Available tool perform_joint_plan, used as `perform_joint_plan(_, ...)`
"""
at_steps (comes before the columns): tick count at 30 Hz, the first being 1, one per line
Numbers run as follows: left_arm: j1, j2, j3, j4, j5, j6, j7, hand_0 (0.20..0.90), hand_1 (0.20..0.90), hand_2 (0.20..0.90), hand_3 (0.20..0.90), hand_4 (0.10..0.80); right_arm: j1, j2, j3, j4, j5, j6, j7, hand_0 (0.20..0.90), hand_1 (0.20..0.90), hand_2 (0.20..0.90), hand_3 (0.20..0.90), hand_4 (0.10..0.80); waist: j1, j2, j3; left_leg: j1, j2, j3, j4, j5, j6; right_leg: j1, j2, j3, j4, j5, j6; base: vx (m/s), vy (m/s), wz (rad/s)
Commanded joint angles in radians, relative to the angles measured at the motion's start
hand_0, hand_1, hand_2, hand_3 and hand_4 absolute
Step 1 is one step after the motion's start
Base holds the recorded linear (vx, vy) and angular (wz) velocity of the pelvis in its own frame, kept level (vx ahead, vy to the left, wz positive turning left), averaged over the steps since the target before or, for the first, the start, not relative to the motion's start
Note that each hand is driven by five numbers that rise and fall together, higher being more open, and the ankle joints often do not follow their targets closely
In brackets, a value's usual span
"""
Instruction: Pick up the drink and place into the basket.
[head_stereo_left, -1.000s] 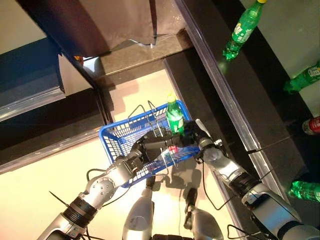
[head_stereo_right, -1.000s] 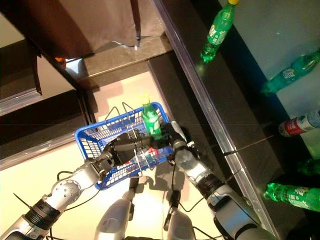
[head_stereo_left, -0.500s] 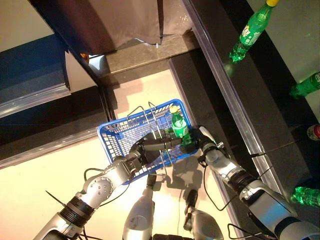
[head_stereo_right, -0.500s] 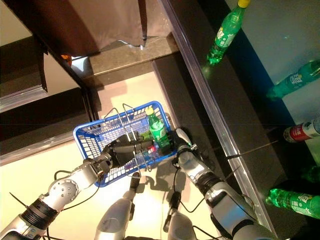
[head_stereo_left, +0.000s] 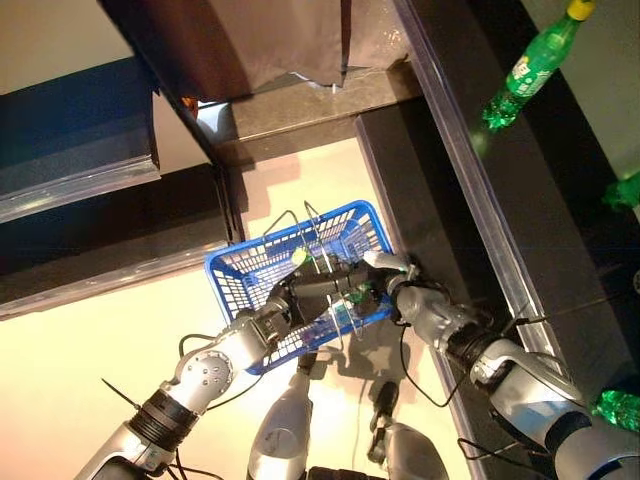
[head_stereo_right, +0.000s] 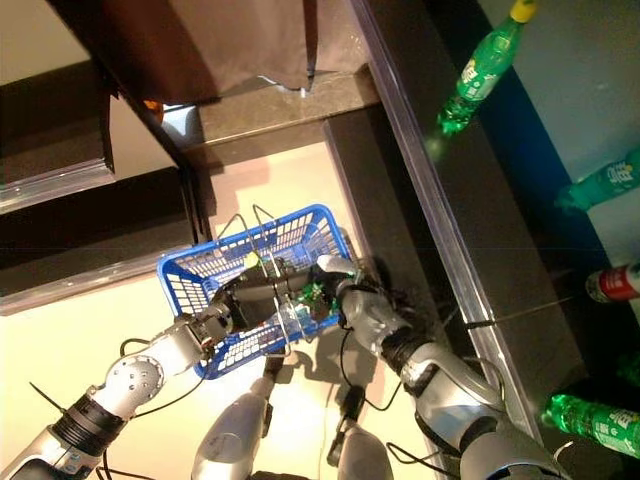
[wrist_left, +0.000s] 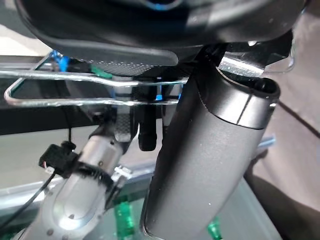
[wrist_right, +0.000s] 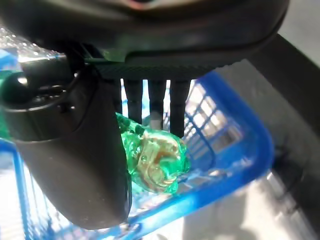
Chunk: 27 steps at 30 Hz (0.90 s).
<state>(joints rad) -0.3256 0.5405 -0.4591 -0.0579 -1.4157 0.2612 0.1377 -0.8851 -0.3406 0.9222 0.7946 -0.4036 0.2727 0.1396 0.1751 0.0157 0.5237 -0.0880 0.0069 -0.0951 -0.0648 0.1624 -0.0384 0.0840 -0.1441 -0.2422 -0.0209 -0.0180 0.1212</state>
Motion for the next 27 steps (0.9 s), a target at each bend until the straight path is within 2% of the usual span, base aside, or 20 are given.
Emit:
perform_joint_plan(1,-0.251,-0.195,0.002,-0.320,-0.114,-0.116,-0.230,0.300,0.300,0.300,0.200,0.100,-0.144,0.053,0.086,0.073,-0.127,-0.026,0.085,0.300,0.300,0.300,0.200,0.100,0.021,0.031,-0.206,0.006,-0.054,-0.015,0.063,-0.107,0.037,-0.120,-0.017,0.026,0.074,0.062,-0.048,0.000,0.000,0.00)
perform_joint_plan(9,-0.293,-0.263,-0.056,-0.290,-0.083,-0.130,-0.191,0.300,0.300,0.300,0.200,0.100,-0.232,0.141,0.174,0.149,-0.276,-0.080,0.250,0.300,0.300,0.300,0.200,0.100,0.031,0.034,-0.193,-0.005,-0.059,-0.012,0.064,-0.103,0.041,-0.132,-0.020,0.029,0.074,0.068,-0.047,0.000,0.000,0.00)
perform_joint_plan(13,-0.306,-0.294,-0.080,-0.278,-0.071,-0.163,-0.174,0.300,0.300,0.300,0.200,0.100,-0.232,0.187,0.197,0.187,-0.312,-0.090,0.277,0.300,0.300,0.300,0.200,0.100,0.031,0.039,-0.191,-0.011,-0.062,-0.011,0.066,-0.103,0.042,-0.138,-0.023,0.029,0.075,0.068,-0.047,-0.001,0.008,0.00)
perform_joint_plan(16,-0.312,-0.321,-0.089,-0.268,-0.022,-0.199,-0.177,0.300,0.300,0.300,0.200,0.100,-0.214,0.220,0.199,0.238,-0.350,-0.104,0.283,0.300,0.300,0.300,0.200,0.100,0.031,0.049,-0.185,-0.019,-0.064,-0.015,0.068,-0.102,0.043,-0.142,-0.025,0.024,0.077,0.066,-0.049,-0.006,0.036,0.00)
perform_joint_plan(20,-0.329,-0.327,-0.108,-0.253,-0.020,-0.224,-0.188,0.300,0.300,0.300,0.200,0.100,-0.181,0.246,0.206,0.296,-0.357,-0.080,0.283,0.300,0.300,0.300,0.200,0.100,0.037,0.063,-0.180,-0.027,-0.070,-0.026,0.073,-0.103,0.043,-0.141,-0.029,0.011,0.077,0.063,-0.051,0.000,0.003,0.01)
perform_joint_plan(27,-0.354,-0.334,-0.123,-0.247,-0.048,-0.249,-0.179,0.300,0.300,0.300,0.200,0.100,-0.148,0.244,0.198,0.348,-0.358,-0.085,0.171,0.300,0.300,0.300,0.200,0.100,0.032,0.066,-0.173,-0.034,-0.071,-0.028,0.071,-0.102,0.043,-0.150,-0.031,0.002,0.079,0.062,-0.051,0.005,0.009,0.07)
